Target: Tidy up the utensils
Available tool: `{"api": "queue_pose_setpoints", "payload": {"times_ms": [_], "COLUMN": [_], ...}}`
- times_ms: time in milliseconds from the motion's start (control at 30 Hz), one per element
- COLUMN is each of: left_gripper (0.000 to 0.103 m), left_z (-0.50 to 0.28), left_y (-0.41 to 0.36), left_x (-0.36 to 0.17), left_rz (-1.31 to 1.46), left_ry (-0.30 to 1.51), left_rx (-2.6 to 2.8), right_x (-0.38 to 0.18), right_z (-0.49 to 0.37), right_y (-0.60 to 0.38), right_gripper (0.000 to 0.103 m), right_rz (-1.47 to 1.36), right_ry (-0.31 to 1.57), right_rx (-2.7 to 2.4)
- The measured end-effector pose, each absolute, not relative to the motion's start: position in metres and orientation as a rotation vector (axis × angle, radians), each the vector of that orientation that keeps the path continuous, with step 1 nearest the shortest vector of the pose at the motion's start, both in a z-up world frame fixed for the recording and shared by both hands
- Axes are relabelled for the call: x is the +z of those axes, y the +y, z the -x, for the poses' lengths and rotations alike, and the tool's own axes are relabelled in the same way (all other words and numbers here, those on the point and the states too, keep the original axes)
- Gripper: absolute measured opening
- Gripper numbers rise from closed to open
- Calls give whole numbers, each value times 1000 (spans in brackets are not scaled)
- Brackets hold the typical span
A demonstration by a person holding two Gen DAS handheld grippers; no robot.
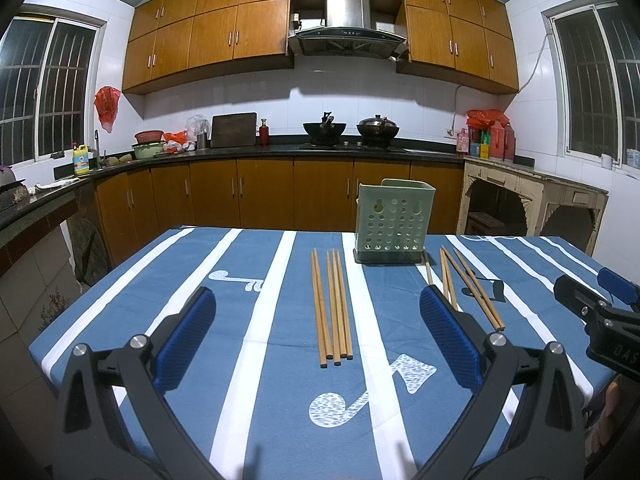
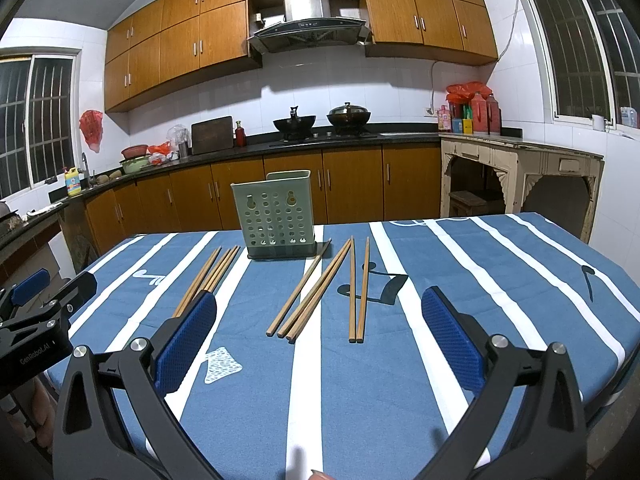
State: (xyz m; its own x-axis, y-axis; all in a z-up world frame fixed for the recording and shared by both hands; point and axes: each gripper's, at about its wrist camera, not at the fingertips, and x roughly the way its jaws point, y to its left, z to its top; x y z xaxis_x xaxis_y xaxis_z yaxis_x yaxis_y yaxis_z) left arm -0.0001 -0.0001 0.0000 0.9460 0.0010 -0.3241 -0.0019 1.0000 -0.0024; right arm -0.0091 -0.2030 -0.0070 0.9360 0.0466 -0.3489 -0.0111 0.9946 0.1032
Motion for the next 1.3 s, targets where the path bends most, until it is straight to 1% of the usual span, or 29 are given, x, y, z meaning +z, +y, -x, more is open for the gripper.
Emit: {"api": "queue_pose_setpoints", "payload": {"times_ms": [333,567,733,767,800,867,933,967,1033,1067,1100,1133,1233,1267,1300], "left_gripper": [99,99,99,99,99,92,79,76,65,62,57,54,48,47,46], "left_z": [-9,-36,-70,-79,-84,-97,-108,-113,-123,-128,-133,-138,-151,-155,-159], "left_y": [3,13,26,30,33,39,41,42,43,45,46,46,43,43,41], "left_x": [-6,-18,-29,-32,-35,-40,-43,-44,-48,-50,-51,-53,-57,-59,-60], "left_rz": [-1,21,28,31,34,44,38,37,46,55,65,72,79,77,75], "left_ry": [359,464,572,599,616,653,676,690,716,732,747,758,795,805,814], "left_rx": [16,30,77,87,90,77,64,52,28,17,5,-3,-31,-38,-43], "right_x": [-10,-29,-43,-45,-47,-52,-56,-59,-65,-67,-71,-72,-78,-80,-82], "right_z": [1,-28,-69,-79,-85,-104,-118,-126,-143,-149,-156,-161,-171,-174,-176], "right_y": [-208,-221,-234,-236,-239,-244,-248,-250,-255,-256,-256,-255,-251,-250,-248], "right_gripper": [101,101,100,98,92,81,63,59,48,45,42,41,40,39,34], "right_rz": [-118,-132,-181,-184,-185,-190,-199,-209,-227,-234,-235,-232,-210,-198,-182], "right_ry": [398,508,638,665,681,727,764,780,820,835,852,863,897,904,916], "right_rx": [21,-16,-47,-56,-60,-72,-82,-85,-99,-100,-101,-102,-93,-91,-89]}}
